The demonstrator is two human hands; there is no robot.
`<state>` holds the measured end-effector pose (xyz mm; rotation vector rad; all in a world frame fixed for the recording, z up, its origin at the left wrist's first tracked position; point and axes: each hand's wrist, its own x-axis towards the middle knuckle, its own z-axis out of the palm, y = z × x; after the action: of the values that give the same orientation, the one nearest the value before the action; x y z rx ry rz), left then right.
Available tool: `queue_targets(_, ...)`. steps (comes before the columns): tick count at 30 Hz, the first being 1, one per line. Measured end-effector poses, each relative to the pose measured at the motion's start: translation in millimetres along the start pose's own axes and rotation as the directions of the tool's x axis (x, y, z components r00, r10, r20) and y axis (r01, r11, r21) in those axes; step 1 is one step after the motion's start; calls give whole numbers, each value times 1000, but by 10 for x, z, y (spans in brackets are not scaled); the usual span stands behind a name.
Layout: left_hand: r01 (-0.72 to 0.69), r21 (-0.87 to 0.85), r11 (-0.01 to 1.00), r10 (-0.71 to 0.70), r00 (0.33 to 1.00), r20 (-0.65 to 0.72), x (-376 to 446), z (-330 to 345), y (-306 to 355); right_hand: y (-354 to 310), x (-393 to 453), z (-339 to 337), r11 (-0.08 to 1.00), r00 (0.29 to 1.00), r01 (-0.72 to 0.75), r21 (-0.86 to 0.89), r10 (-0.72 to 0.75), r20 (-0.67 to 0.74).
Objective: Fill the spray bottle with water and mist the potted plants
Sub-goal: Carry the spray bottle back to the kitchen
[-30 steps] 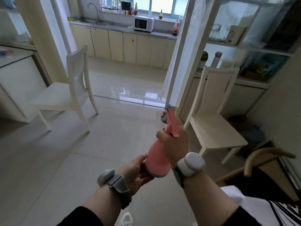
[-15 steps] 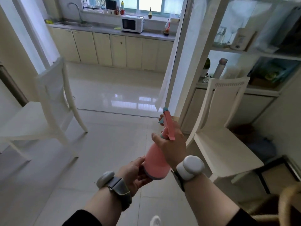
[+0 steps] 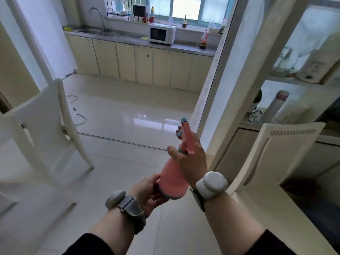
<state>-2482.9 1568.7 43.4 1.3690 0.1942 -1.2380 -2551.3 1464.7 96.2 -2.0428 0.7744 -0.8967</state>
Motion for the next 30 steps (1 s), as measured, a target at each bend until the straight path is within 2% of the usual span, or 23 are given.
queue_targets(7,-3,13,1000,3,1000,-6,715,165,702,283,940,326,1000,1000,-9,5,9,11)
queue_targets(18,1,58,998,-2,999,32,2237,294,2483,554,2975,1189,998,996,-59,9,59,-70)
queue_targets(24,34,52,998,-35,999,29,2778,435,3067,713,3757,1445,997,996,-71,23,72,-44)
queue_targets(30,6,46,999,-6,1000,6,3534,726,3772,999,4775,1666,999,999,-45,29,45,-15)
